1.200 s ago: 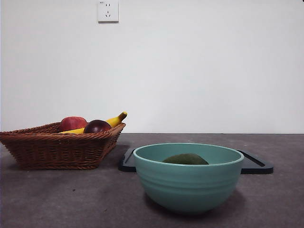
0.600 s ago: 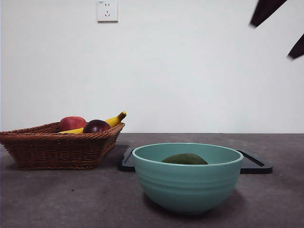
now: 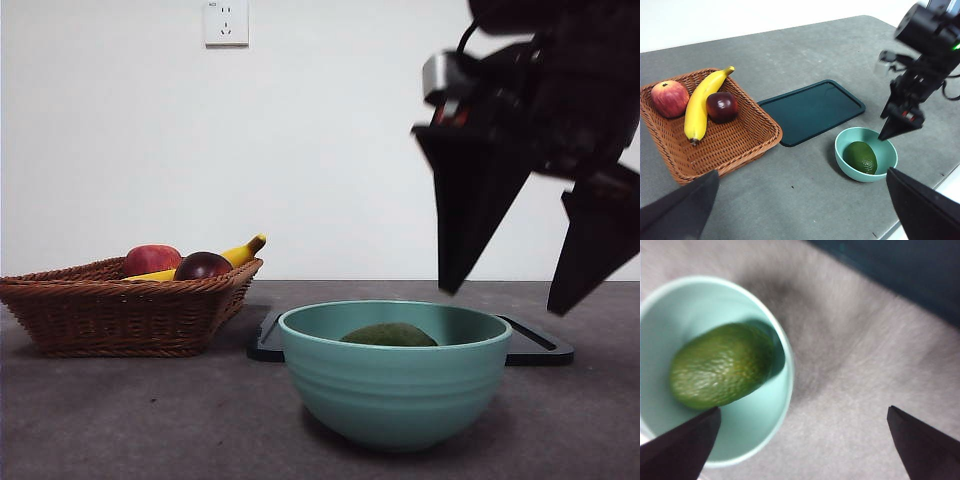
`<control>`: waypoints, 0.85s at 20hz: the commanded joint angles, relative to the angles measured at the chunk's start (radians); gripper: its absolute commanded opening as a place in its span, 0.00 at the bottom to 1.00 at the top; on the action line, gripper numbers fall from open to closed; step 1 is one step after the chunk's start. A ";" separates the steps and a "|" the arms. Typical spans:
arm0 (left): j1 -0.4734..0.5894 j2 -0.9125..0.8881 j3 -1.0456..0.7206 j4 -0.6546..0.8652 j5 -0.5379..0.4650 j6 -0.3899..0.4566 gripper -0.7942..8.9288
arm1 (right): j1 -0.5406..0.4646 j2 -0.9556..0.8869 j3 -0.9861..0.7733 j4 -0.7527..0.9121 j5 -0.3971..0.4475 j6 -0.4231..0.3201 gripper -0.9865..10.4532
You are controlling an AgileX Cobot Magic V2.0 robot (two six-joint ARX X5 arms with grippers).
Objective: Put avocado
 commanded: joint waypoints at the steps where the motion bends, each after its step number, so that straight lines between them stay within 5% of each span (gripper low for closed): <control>1: -0.007 0.002 0.015 0.011 -0.001 -0.007 0.79 | 0.020 0.055 0.012 0.020 0.010 0.031 0.62; 5: -0.007 0.002 0.015 0.011 -0.001 -0.007 0.79 | 0.022 0.134 0.012 0.034 0.008 0.036 0.53; 11: -0.007 0.002 0.015 0.011 -0.001 -0.006 0.79 | 0.034 0.158 0.012 0.042 -0.023 0.081 0.11; 17: -0.007 0.002 0.015 0.011 -0.001 -0.006 0.79 | 0.054 0.158 0.054 0.036 -0.026 0.167 0.09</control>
